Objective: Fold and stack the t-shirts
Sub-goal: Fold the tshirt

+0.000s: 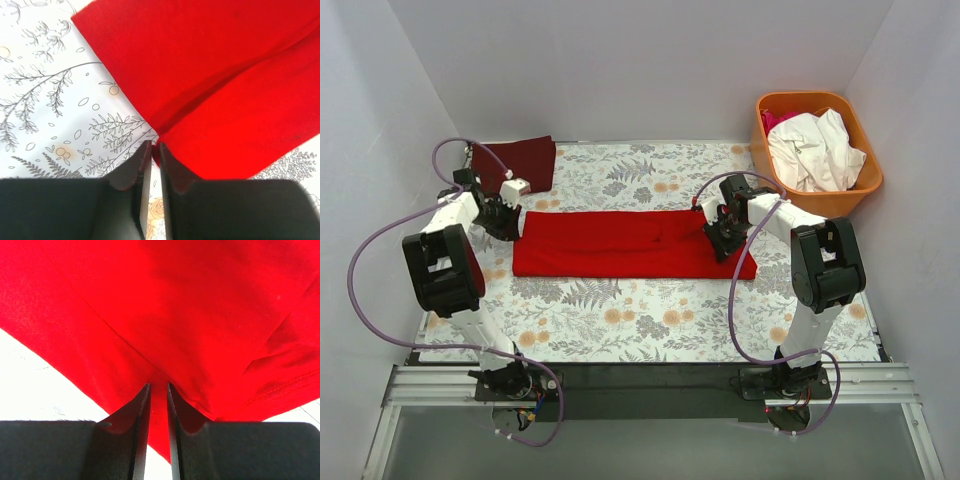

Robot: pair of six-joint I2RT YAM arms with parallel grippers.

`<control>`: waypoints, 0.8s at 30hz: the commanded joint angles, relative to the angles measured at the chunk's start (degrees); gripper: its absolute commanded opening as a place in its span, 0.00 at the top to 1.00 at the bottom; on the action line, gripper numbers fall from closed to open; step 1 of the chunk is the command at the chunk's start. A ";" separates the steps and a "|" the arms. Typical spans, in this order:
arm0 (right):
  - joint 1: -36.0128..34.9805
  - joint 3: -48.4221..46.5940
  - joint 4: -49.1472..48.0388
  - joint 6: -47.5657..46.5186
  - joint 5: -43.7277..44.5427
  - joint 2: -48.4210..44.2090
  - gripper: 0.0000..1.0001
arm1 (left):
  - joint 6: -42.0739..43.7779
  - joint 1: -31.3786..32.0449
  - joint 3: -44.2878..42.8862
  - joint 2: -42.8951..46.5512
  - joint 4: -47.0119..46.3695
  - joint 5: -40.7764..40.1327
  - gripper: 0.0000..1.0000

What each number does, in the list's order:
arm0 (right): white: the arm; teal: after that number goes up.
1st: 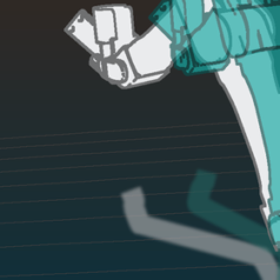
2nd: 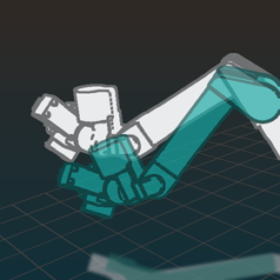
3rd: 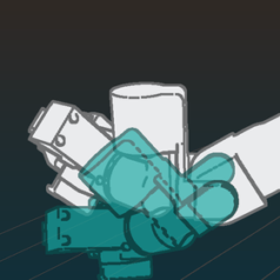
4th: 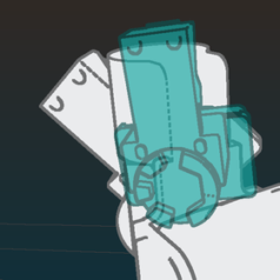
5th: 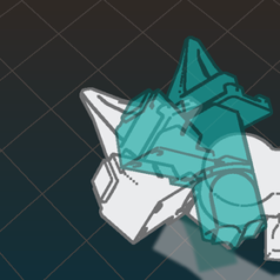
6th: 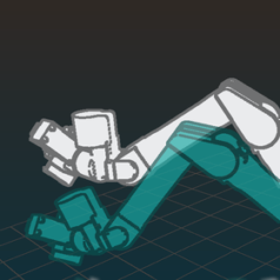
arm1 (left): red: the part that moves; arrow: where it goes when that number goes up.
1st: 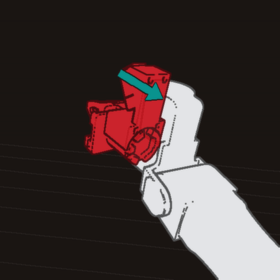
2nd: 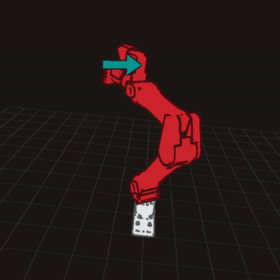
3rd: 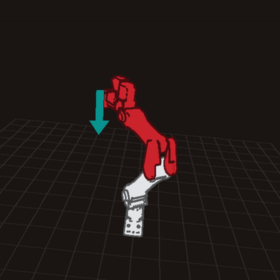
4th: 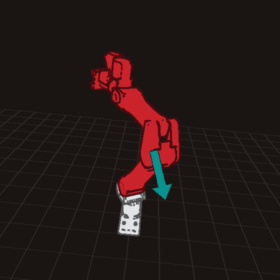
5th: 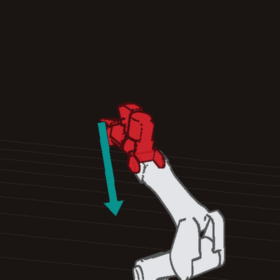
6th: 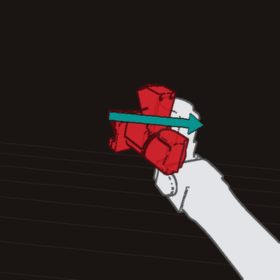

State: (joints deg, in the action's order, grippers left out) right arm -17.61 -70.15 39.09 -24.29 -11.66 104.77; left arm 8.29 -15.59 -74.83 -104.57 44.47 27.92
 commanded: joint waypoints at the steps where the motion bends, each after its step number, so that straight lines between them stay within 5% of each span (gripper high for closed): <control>1: 0.20 -2.45 0.64 -0.93 0.85 -0.18 0.75 | -1.44 -0.49 -0.76 -2.03 -2.36 -2.43 0.87; 5: 0.12 -3.50 0.46 -1.10 0.94 0.96 0.75 | -3.72 -1.02 -1.28 -0.38 -5.18 -2.18 0.73; 14: -1.38 -9.12 -1.64 -3.91 6.29 7.88 0.75 | -10.21 1.35 -2.69 4.38 -3.69 6.09 0.70; 24: -1.47 -37.15 -7.26 -7.96 18.67 26.44 0.77 | -10.67 6.09 6.00 12.11 -7.99 2.24 0.70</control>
State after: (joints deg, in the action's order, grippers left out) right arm -19.14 -102.24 37.43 -29.82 0.97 127.66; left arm -2.57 -11.31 -71.02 -97.56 38.70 31.90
